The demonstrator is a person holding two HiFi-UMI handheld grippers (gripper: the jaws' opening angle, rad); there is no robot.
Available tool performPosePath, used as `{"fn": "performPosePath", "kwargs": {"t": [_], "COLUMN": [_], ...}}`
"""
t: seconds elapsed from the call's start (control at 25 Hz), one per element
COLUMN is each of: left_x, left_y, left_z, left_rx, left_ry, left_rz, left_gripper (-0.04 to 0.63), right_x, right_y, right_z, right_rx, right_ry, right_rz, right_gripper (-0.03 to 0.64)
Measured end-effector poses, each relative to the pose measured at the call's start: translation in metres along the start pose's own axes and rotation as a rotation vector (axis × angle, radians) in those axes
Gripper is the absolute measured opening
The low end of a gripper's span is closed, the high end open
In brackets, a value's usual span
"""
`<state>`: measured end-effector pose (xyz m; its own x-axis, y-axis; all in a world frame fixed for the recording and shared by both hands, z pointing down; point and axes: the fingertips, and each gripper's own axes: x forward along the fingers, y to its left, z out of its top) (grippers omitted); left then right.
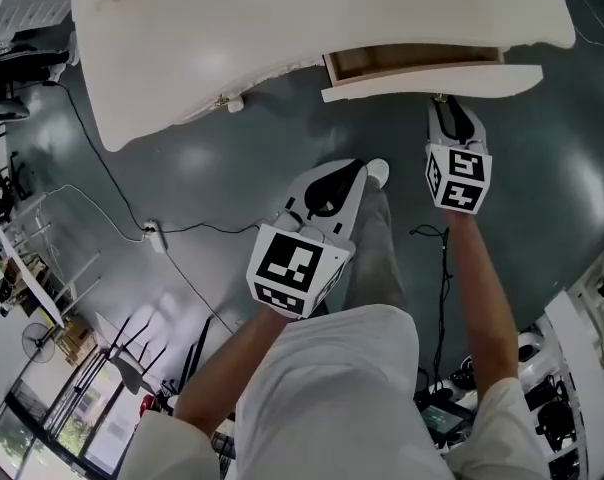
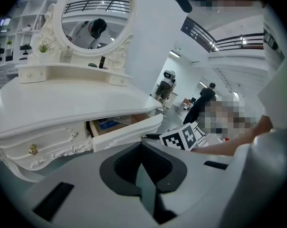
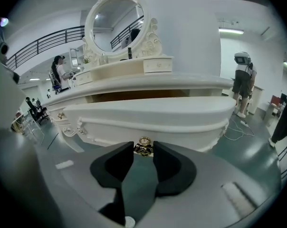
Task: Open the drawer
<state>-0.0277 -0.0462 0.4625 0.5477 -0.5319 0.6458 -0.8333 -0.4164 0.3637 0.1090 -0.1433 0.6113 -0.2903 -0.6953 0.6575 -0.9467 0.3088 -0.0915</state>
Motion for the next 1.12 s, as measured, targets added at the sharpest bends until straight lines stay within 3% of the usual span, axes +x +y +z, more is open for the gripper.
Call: {"fn": "performPosePath", "kwargs": {"t": [1.12], "left_x": [0.000], "left_y": [-0.012], "left_z": [-0.012], "left_rx": [0.044], "left_ry": [0.025], "left_rz": [-0.072], "left_gripper": [0.009], "right_x": [-0.043], "right_y": [0.001], "right_z": [-0.038], "right_rx": [0.020], "right_ry": [0.026], "right_rz": [-0.046], "right_gripper": [0.140]}}
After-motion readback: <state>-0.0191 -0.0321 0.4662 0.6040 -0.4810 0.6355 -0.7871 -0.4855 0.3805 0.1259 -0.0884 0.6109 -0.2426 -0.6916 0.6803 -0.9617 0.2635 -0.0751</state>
